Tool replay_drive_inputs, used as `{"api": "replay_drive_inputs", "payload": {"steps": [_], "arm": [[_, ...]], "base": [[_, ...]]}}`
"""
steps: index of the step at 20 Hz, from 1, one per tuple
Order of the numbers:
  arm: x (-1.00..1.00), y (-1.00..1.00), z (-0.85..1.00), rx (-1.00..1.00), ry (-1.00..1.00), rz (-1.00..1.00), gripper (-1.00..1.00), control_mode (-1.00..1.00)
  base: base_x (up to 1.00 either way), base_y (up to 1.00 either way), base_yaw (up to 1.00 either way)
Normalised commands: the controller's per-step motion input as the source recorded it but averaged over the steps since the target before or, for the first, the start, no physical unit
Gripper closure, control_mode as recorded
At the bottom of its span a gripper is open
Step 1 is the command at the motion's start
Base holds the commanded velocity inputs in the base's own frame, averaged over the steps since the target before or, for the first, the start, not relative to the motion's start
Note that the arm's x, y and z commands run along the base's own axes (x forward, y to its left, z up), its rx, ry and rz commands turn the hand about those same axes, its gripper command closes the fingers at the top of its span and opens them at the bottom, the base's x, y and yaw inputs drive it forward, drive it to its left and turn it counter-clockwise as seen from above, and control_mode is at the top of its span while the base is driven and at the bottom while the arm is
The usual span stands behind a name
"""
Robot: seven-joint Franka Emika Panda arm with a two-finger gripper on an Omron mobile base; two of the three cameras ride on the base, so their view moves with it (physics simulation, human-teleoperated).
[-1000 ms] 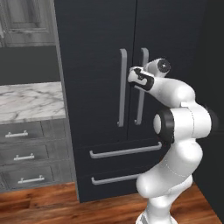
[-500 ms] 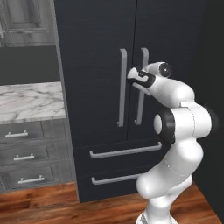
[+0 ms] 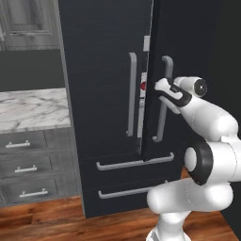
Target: Retrieve the orange and pear from the fridge and place them into the bowl on the dining table.
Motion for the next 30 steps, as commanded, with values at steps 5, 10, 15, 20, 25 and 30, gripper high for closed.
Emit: {"api": "replay_drive_inputs", "payload": {"steps": [5, 10, 15, 20, 25, 30], "arm": [[-1.00, -0.76, 0.42, 0.00, 0.04, 0.00, 1.00, -1.00], [-0.83, -0.76, 0.45, 0.00, 0.17, 0.00, 1.00, -1.00], [-0.69, -0.58, 0.51, 0.00, 0.19, 0.00, -1.00, -1.00], [-0.74, -0.10, 0.41, -0.01, 0.06, 0.00, -1.00, -1.00], [-0.76, 0.44, 0.27, -0.16, -0.08, 0.00, -1.00, -1.00], [-0.36, 1.00, 0.04, -0.35, -0.11, 0.01, -1.00, -1.00]], "base": [[0.00, 0.00, 0.00], [0.00, 0.00, 0.00], [0.00, 0.00, 0.00], [0.00, 0.00, 0.00], [0.00, 0.00, 0.00], [0.00, 0.00, 0.00]]}}
